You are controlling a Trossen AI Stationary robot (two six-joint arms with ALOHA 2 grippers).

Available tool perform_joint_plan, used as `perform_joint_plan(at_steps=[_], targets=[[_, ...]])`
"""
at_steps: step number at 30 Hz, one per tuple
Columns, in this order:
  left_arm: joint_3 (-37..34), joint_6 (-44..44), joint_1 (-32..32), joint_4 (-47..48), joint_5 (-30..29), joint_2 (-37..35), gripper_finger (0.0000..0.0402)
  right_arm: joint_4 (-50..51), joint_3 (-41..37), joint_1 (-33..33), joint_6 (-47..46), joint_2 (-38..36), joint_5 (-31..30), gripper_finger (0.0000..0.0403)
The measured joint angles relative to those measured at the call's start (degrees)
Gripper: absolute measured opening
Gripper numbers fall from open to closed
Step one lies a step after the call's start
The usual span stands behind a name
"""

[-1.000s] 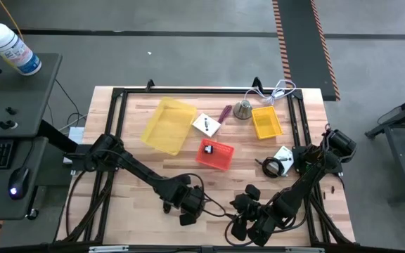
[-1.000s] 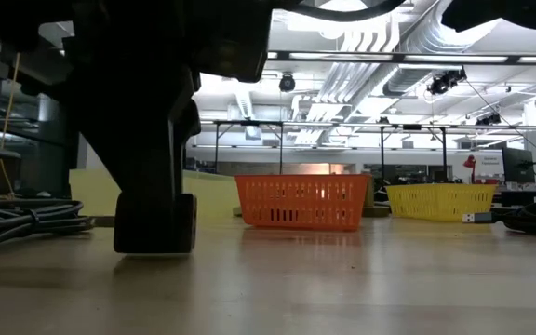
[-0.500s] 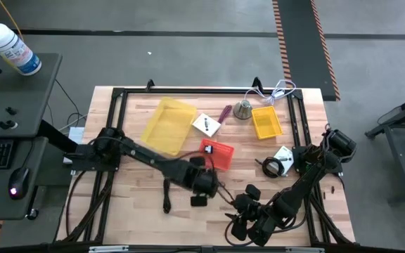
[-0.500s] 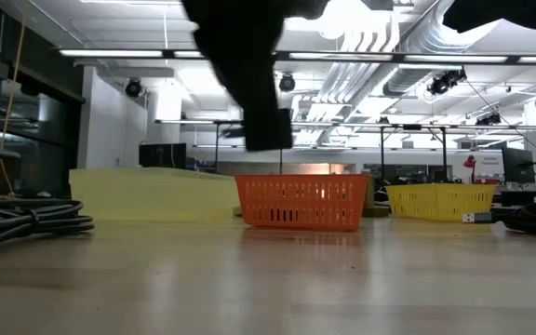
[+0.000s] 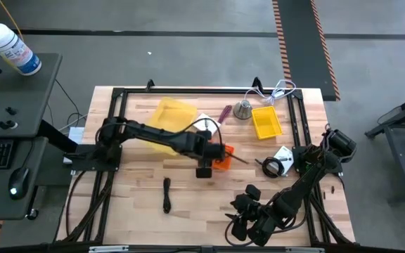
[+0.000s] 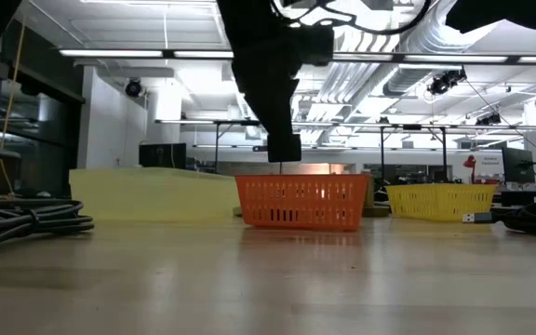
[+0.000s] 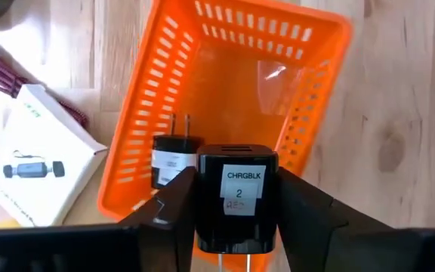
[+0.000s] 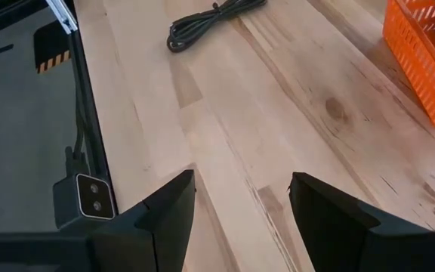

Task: Pick and place items into bin
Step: Put the black charger adapter into the orange bin, then put the top black charger cable into the light yellow bin

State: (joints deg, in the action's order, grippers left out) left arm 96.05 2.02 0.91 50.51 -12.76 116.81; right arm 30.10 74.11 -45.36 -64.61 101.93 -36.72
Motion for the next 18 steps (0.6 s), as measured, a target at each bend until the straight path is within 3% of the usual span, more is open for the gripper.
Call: perform_joint_plan(at_steps=[9,18], targets=[[0.0,-0.7,2.2,-0.4,5.3,0.0,0.0158,0.9,0.0,0.6,-0.9,0.0,-1.1,0.0206],[0.0,-1.7,2.1,-0.4,3.4,0.0,0.0185,0.9,0.0,2.2,0.6,0.0,-0.3,0.0206]])
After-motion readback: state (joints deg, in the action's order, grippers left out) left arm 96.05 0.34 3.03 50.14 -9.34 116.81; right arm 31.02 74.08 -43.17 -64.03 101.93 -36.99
